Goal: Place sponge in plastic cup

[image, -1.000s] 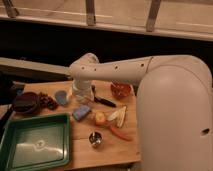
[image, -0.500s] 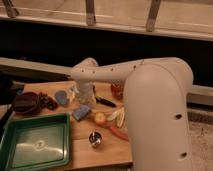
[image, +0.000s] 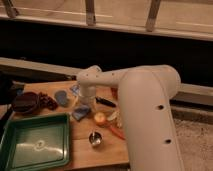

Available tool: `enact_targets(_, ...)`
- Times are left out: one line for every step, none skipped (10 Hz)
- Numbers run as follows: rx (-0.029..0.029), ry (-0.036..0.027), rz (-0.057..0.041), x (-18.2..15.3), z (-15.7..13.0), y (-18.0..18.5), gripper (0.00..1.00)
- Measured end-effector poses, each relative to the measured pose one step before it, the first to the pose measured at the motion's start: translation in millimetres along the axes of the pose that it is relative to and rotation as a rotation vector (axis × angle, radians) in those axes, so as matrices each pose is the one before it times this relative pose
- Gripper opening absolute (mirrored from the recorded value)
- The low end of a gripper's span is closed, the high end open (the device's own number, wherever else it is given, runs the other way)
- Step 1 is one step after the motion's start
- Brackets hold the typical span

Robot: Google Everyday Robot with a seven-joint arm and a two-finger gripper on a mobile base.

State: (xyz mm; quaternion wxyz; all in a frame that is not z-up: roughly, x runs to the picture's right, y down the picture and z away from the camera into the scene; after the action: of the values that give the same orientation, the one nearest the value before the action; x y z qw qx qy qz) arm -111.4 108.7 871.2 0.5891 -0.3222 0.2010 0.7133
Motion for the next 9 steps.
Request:
enact_targets(0.00053,0.01699,0.00756,-0.65,7.3,1.51,0.8)
enact_targets(-0.00265,0.01728,-0.00551,-0.22,6.88,4.66,0.8)
enact_targets(0.00643,0.01787,-0.00895,-0.22,7.26,2.72,0.8)
enact_targets(0.00866,0.01423,-0.01055,-0.31,6.01,3.22,0.8)
enact_targets(0.01211,0.02267,-0.00722,-0.06,8.05,2.9,0.79)
enact_targets(0.01657,0.01463,-0.003,-1.42,5.6,-0.27,0.76)
enact_targets(0.03431,0.0211,-0.00322,-0.84,10.33,-0.62,0.65)
enact_targets(0.0287,0.0018,-0.0077,-1.63,4.21,1.15,0.58)
enact_targets(-0.00088,-0.00283,0.00155,-0.94,-0.61,-2.18,0.48)
